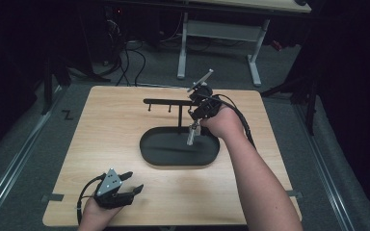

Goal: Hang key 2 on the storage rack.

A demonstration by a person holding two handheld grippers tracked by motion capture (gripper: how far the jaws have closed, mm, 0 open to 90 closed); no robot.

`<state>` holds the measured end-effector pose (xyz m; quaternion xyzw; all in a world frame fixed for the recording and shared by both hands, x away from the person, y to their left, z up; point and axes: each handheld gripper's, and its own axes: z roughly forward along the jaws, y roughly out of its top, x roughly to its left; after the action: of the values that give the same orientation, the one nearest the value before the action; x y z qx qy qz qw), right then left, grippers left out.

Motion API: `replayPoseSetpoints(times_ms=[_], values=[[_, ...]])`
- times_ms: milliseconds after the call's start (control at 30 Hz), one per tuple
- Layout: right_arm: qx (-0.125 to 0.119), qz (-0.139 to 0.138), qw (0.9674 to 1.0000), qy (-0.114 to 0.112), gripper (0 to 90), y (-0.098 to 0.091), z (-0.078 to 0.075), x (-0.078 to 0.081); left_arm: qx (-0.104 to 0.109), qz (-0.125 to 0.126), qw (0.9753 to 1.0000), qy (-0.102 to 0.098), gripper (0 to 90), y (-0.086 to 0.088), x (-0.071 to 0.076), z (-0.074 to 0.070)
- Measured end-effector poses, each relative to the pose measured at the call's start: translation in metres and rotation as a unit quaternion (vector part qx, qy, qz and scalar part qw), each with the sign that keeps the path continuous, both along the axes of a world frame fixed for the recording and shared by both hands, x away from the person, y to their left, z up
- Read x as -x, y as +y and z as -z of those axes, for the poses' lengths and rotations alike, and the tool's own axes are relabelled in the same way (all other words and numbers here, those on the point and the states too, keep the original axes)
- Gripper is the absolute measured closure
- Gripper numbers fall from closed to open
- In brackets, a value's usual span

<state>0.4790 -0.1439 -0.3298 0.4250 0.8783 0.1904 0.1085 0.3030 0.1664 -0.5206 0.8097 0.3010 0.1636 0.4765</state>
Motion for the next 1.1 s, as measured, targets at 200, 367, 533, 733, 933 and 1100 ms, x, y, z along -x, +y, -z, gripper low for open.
replayPoseSetpoints(times_ms=[200, 367, 533, 733, 933, 1100], values=[[-0.003, 0.009, 0.9999, -0.007, 83.2, -0.004, 0.004, -0.006, -0.004, 0.003, 1.0, 0.0, 37.4, -0.001, 0.0, -0.001], [0.001, 0.018, 0.9998, -0.012, 80.9, -0.005, 0.007, -0.008, -0.001, 0.002, 1.0, 0.001, 37.4, 0.0, -0.001, -0.001], [-0.003, 0.021, 0.9997, -0.014, 77.8, -0.009, 0.011, -0.003, -0.001, 0.002, 1.0, 0.001, 37.4, -0.001, -0.001, -0.001], [-0.008, 0.025, 0.9996, -0.015, 68.5, -0.017, 0.023, 0.01, -0.006, 0.006, 1.0, 0.001, 37.4, -0.005, -0.001, 0.0], [-0.015, 0.028, 0.9993, -0.019, 63.0, -0.031, 0.039, 0.029, -0.012, 0.009, 0.9999, 0.004, 37.3, -0.008, -0.002, 0.002], [-0.016, 0.023, 0.9994, -0.021, 60.1, -0.043, 0.053, 0.048, -0.015, 0.011, 0.9998, 0.003, 37.3, -0.01, -0.002, 0.002]])
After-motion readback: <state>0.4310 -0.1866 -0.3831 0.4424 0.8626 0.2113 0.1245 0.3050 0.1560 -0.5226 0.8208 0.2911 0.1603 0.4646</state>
